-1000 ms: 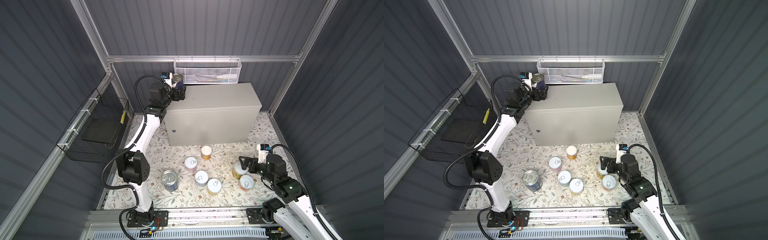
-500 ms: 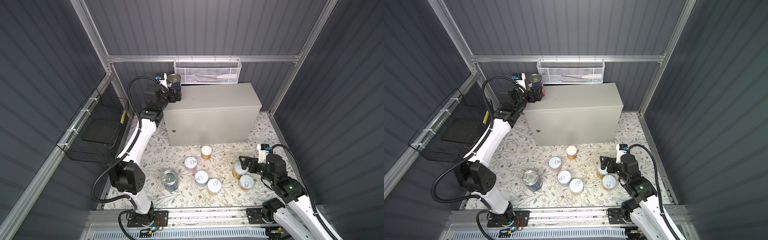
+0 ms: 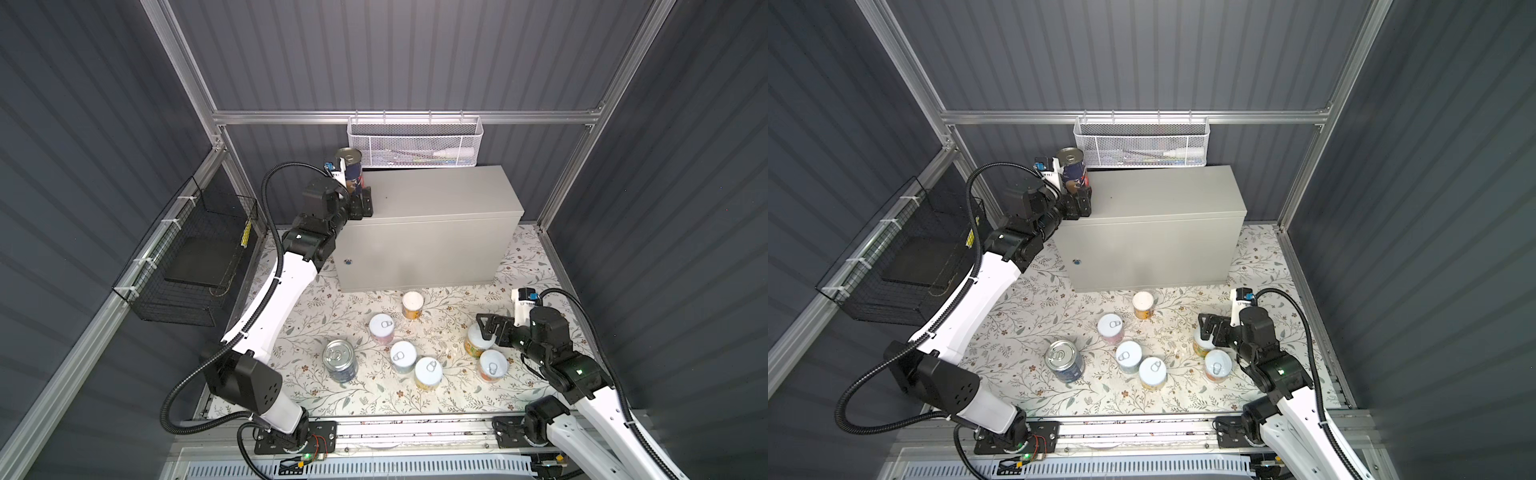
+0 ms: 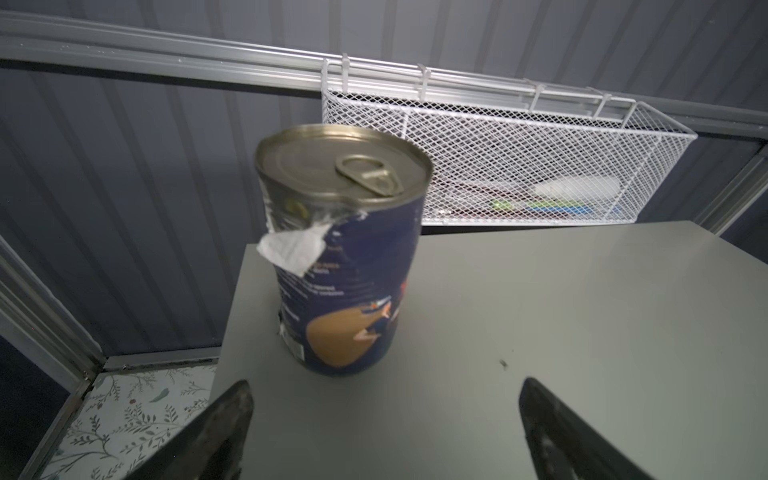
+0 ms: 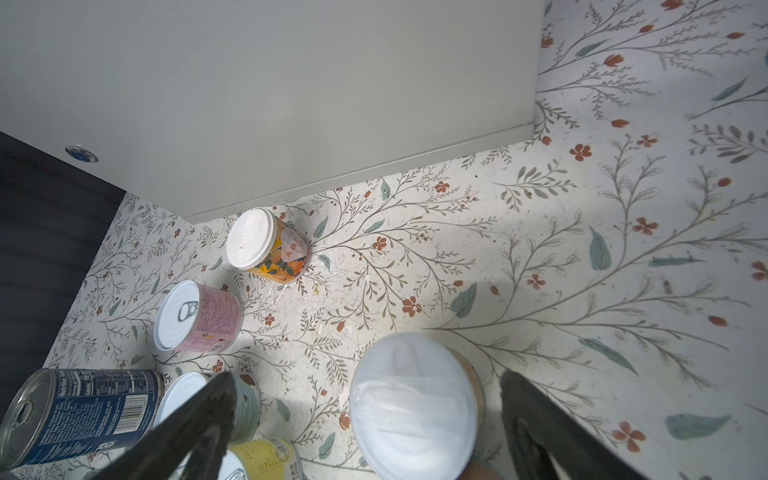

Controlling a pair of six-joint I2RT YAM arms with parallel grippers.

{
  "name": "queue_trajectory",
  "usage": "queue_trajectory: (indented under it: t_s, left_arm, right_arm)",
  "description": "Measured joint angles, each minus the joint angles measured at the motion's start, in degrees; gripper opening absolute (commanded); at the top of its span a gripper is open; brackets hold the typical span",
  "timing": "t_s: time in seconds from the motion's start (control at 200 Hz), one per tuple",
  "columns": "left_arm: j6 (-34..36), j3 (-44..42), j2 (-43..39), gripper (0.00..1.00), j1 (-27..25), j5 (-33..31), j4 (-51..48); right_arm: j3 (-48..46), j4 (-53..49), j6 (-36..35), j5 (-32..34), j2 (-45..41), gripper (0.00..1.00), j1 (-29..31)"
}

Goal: Place and organize the canned foods onto the counter
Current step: 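Release the tin and withdraw the left gripper while the right gripper reaches toward the cans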

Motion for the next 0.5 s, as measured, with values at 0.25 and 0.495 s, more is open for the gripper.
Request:
queue_trajectory:
  t_s: [0.25, 0.495]
  left_arm:
    - [-1.6, -8.1, -9.7, 1.0, -1.2, -3.8, -6.4]
    - [-4.9, -17.8, -16.9, 1.0, -0.4, -9.8, -11.6]
  right_arm:
    - [0.0, 0.7, -0.4, -4.4, -0.6, 0.99, 0.0]
    - [0.9, 4.2, 0.5, -9.6, 1.9, 0.99, 3.2]
